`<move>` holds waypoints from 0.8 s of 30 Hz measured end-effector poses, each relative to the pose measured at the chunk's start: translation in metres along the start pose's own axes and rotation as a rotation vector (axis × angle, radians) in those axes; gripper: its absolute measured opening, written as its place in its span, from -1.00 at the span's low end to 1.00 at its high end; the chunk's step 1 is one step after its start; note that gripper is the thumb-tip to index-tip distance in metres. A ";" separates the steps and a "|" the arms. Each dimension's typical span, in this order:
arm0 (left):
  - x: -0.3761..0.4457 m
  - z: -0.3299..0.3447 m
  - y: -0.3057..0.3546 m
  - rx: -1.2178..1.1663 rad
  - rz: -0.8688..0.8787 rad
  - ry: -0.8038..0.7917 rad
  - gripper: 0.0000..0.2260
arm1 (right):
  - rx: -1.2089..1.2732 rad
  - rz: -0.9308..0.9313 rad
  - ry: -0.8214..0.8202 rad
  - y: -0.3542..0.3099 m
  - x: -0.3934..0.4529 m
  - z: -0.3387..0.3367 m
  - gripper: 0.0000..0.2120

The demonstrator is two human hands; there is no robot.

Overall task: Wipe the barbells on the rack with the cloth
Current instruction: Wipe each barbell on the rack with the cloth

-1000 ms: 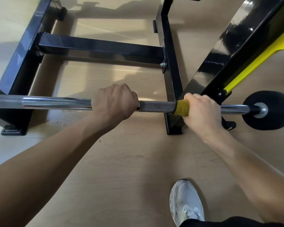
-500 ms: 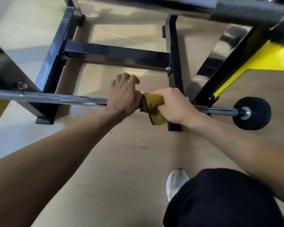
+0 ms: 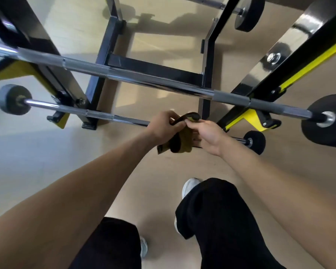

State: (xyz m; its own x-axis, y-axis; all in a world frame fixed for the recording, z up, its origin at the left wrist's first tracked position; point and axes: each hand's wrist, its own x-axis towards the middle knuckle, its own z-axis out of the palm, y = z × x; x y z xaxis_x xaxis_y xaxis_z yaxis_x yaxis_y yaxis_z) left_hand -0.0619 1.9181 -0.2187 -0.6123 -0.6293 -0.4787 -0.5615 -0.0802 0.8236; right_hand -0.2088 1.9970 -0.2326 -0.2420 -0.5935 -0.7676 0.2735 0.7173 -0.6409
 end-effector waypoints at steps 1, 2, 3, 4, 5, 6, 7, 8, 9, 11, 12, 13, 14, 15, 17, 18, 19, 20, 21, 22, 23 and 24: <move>-0.009 -0.006 0.011 0.009 -0.036 -0.031 -0.62 | 0.000 0.022 -0.010 -0.007 -0.013 -0.001 -0.82; -0.018 -0.011 0.020 0.018 -0.073 -0.076 -0.60 | -0.008 0.043 -0.020 -0.014 -0.026 -0.003 -0.86; -0.027 -0.016 0.030 0.028 -0.103 -0.129 -0.57 | -0.005 0.060 -0.035 -0.020 -0.039 -0.005 -0.88; -0.036 -0.020 0.039 0.035 -0.129 -0.179 -0.55 | 0.015 0.066 -0.052 -0.026 -0.049 -0.007 -0.86; -0.044 -0.024 0.047 0.032 -0.149 -0.216 -0.56 | 0.047 0.057 -0.069 -0.032 -0.060 -0.008 -0.80; -0.051 -0.028 0.055 0.011 -0.169 -0.239 -0.60 | 0.078 0.035 -0.070 -0.039 -0.071 -0.007 -0.72; -0.058 -0.032 0.063 -0.015 -0.183 -0.247 -0.67 | 0.102 0.010 -0.057 -0.046 -0.082 -0.007 -0.65; -0.062 -0.036 0.070 -0.034 -0.188 -0.244 -0.74 | 0.113 -0.010 -0.044 -0.054 -0.091 -0.006 -0.58; -0.066 -0.040 0.077 -0.039 -0.180 -0.232 -0.78 | 0.119 -0.023 -0.051 -0.060 -0.099 -0.006 -0.53; -0.071 -0.046 0.087 -0.002 -0.139 -0.205 -0.80 | 0.145 -0.025 -0.155 -0.069 -0.110 -0.009 -0.52; -0.073 -0.047 0.091 0.033 -0.110 -0.187 -0.78 | 0.149 -0.012 -0.208 -0.073 -0.115 -0.010 -0.55; -0.075 -0.049 0.096 0.056 -0.081 -0.175 -0.76 | 0.129 0.004 -0.232 -0.077 -0.120 -0.010 -0.58; -0.077 -0.050 0.100 0.064 -0.067 -0.169 -0.72 | 0.092 0.019 -0.233 -0.080 -0.122 -0.009 -0.54; -0.079 -0.051 0.104 0.045 -0.072 -0.173 -0.69 | 0.058 0.034 -0.221 -0.082 -0.123 -0.009 -0.47; -0.082 -0.056 0.112 -0.047 -0.120 -0.205 -0.73 | 0.021 0.043 -0.187 -0.086 -0.126 -0.009 -0.38; -0.084 -0.059 0.117 -0.085 -0.146 -0.214 -0.77 | 0.008 0.027 -0.168 -0.089 -0.127 -0.010 -0.37; -0.085 -0.062 0.122 -0.103 -0.162 -0.216 -0.80 | 0.007 0.013 -0.154 -0.092 -0.128 -0.012 -0.37; -0.085 -0.064 0.125 -0.103 -0.167 -0.219 -0.82 | 0.020 0.007 -0.156 -0.095 -0.129 -0.016 -0.41; -0.084 -0.064 0.127 -0.090 -0.167 -0.224 -0.83 | 0.046 0.009 -0.172 -0.100 -0.131 -0.020 -0.45; -0.083 -0.064 0.130 -0.071 -0.167 -0.230 -0.84 | 0.071 0.011 -0.192 -0.103 -0.132 -0.025 -0.50; -0.080 -0.065 0.134 -0.055 -0.166 -0.232 -0.84 | 0.083 0.010 -0.203 -0.107 -0.132 -0.030 -0.55; -0.077 -0.064 0.136 -0.053 -0.178 -0.234 -0.85 | 0.086 -0.003 -0.193 -0.109 -0.130 -0.034 -0.61</move>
State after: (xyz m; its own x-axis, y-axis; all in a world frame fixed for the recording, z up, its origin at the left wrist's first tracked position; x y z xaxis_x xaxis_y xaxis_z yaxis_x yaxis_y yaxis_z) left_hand -0.0555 1.9056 -0.0505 -0.6222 -0.4070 -0.6687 -0.6452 -0.2171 0.7325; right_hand -0.2392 2.0085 -0.0623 -0.0617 -0.6603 -0.7485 0.3535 0.6868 -0.6351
